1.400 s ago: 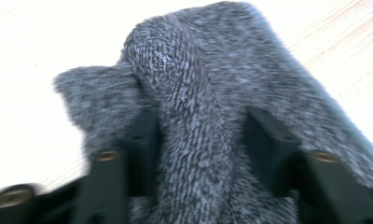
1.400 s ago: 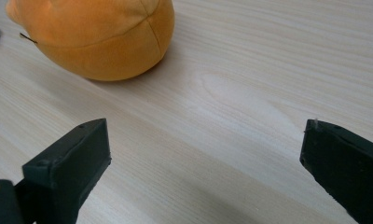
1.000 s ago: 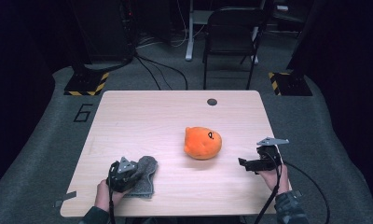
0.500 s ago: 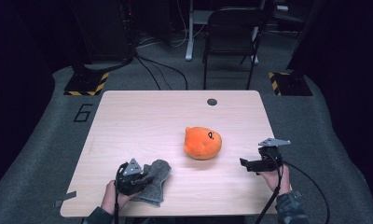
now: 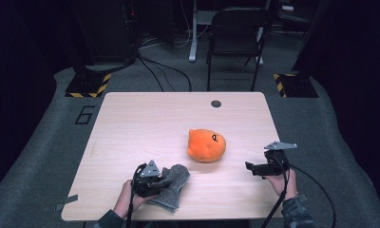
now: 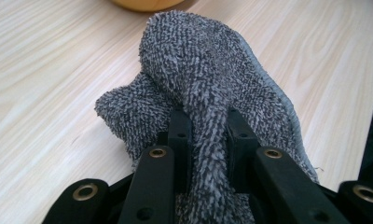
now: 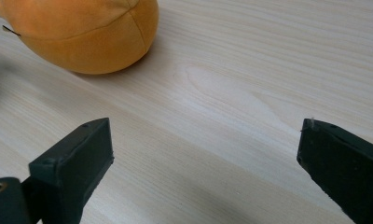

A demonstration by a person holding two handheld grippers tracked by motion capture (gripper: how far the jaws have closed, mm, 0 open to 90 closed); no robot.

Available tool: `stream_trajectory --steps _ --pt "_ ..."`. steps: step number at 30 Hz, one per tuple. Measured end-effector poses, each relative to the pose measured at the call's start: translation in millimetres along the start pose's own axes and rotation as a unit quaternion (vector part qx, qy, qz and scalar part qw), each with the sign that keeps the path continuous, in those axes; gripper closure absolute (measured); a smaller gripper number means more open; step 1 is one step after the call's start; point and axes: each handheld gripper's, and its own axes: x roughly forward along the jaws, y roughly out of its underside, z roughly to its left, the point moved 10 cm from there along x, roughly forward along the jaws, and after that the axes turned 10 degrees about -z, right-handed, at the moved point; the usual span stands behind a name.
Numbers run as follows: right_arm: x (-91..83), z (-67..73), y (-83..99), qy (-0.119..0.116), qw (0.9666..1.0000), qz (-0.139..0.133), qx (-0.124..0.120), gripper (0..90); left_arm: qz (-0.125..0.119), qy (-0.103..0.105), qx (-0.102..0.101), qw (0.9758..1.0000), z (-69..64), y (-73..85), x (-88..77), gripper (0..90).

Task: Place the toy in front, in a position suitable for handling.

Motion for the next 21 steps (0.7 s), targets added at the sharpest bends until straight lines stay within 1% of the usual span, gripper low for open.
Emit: stream_trajectory --steps 1,2,3,4,5,6,9,10,11,13,14,15,20,21 --pt "-0.1 -0.8 0.1 0.0 1.0 0.0 -0.002 3.0 0.0 0.006 0.002 1.0 -2.8 -1.7 3.1 76.2" --pt "-0.1 -1.1 0.1 0.0 1.0 -0.001 -0.002 3.0 0.004 0.016 0.008 0.9998 -8.6 -2.9 8.8 76.1" --pt "-0.1 -0.4 0.5 0.0 1.0 0.001 -0.003 3.0 0.007 0.019 0.012 0.9997 -11.1 -2.8 11.4 76.1" --pt "-0.1 -0.4 0.5 0.0 1.0 0.001 -0.003 3.0 0.007 0.019 0.012 0.9997 -11.1 -2.8 11.4 76.0" --pt "0.6 1.4 0.4 0.0 1.0 0.001 -0.002 3.0 0.009 0.029 0.012 0.9994 -16.4 -3.6 17.3 76.0" --pt "0.6 2.0 0.5 -0.001 1.0 0.0 -0.005 3.0 0.01 0.03 0.015 0.9994 -18.3 -4.2 20.5 75.9" --pt "0.4 2.9 1.4 0.002 1.0 0.003 -0.003 3.0 0.015 0.042 0.025 0.9987 -22.9 -7.5 29.2 75.9" --pt "0.2 2.3 1.7 0.002 1.0 0.004 -0.001 3.0 0.013 0.041 0.025 0.9987 -24.3 -9.4 32.6 75.9" --pt "0.3 1.3 2.1 0.002 1.0 0.005 -0.004 3.0 0.015 0.049 0.026 0.9983 -26.5 -10.8 35.1 75.9" --pt "0.9 0.0 2.1 0.002 1.0 0.003 -0.007 3.0 0.015 0.054 0.031 0.998 -29.0 -14.1 41.3 75.9" --pt "0.8 -0.1 2.1 0.003 1.0 0.004 -0.007 3.1 0.015 0.054 0.031 0.998 -29.0 -14.1 41.3 75.9" --pt "0.3 0.3 2.2 0.003 1.0 0.005 -0.006 3.1 0.018 0.061 0.036 0.9973 -32.4 -16.9 47.6 75.9" --pt "0.1 1.0 3.0 0.004 1.0 0.007 -0.006 3.2 0.021 0.082 0.045 0.9954 -42.2 -25.3 65.9 75.8" --pt "-0.1 1.0 3.4 0.004 1.0 0.008 -0.004 3.2 0.024 0.087 0.049 0.9947 -44.0 -26.9 69.2 75.8"
